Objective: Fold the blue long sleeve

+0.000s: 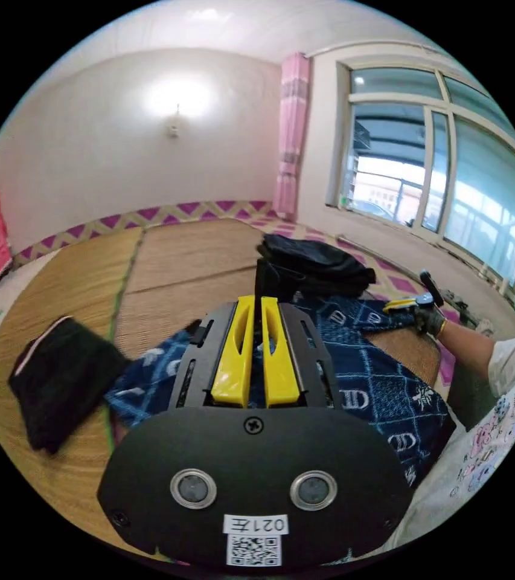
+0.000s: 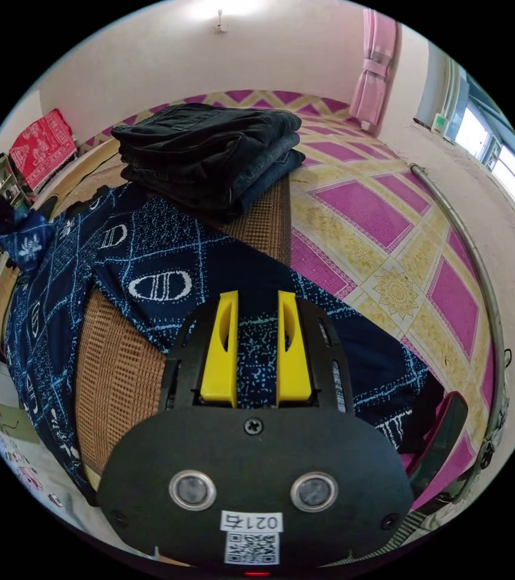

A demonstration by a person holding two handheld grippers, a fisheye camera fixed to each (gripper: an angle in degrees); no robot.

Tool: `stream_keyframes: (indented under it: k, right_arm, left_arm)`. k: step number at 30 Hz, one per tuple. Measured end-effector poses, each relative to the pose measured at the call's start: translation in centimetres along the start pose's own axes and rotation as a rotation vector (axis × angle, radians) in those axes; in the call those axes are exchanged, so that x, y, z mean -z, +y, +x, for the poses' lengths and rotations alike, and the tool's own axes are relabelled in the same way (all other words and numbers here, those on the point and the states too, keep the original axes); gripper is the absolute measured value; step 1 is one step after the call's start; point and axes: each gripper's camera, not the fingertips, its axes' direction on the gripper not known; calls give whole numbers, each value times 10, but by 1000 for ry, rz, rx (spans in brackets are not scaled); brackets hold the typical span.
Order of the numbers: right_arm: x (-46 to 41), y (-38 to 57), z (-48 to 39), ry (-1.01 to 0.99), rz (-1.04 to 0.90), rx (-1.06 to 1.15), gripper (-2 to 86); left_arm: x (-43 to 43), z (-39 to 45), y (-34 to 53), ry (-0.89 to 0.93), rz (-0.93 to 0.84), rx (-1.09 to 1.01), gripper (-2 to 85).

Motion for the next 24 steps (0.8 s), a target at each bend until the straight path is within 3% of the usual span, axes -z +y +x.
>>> stream_keyframes:
  k: [4, 10, 16, 24]
  right_arm:
    - [0, 9, -7, 8, -2, 3, 101]
    - [2, 21, -10, 0, -5, -22, 101]
    - [3, 31, -16, 16, -8, -27, 101]
    - [7, 44, -19, 20, -9, -28, 100]
  left_arm:
    - [111, -127, 36, -229, 26, 207, -9]
    - [218, -251, 145, -501, -5, 601, -9]
    - [317, -282, 241, -511, 289, 929, -8]
    - [373, -321, 279, -330, 383, 1097, 31]
